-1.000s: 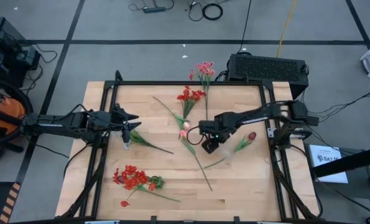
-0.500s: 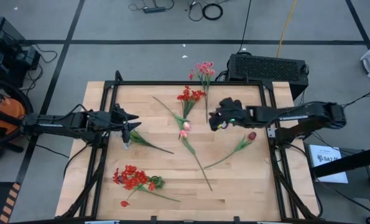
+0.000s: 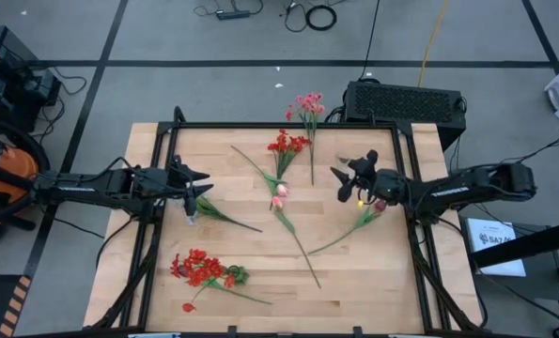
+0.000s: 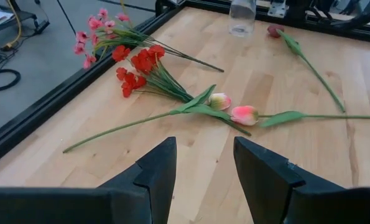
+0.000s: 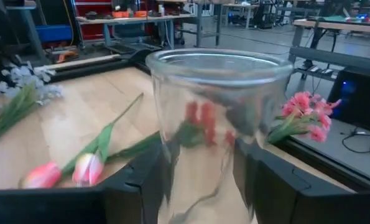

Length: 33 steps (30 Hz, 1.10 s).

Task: Sort flowers into vase by color
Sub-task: Adjust the transparent vase

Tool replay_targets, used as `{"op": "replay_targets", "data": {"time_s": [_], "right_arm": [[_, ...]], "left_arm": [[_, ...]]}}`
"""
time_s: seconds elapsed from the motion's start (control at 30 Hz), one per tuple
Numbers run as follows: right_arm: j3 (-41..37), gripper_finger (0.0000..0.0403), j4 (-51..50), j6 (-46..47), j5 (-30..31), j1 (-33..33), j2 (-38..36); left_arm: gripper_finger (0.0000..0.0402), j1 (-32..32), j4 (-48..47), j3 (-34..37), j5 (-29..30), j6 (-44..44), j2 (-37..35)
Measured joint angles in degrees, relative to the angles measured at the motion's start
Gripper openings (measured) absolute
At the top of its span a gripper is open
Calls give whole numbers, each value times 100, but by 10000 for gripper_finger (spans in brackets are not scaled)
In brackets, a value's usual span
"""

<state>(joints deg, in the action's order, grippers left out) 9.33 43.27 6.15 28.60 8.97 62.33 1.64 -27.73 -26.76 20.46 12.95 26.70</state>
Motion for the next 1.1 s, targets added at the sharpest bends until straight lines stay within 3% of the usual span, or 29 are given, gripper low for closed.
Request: {"op": "replay_targets", "data": {"time_s": [0.37,0.6,1.1], "right_arm": [[-398,173,522,-685,-10,16,297],[-794,173,2294,-691,-1,202,1083],[-679,181,3589,-698,-188,273,2863]], "left_arm": [[168,-1,2,0,149,-31,1],[168,1,22,0,152,-24,1],[168,0,15,0,211,-24,0]]}}
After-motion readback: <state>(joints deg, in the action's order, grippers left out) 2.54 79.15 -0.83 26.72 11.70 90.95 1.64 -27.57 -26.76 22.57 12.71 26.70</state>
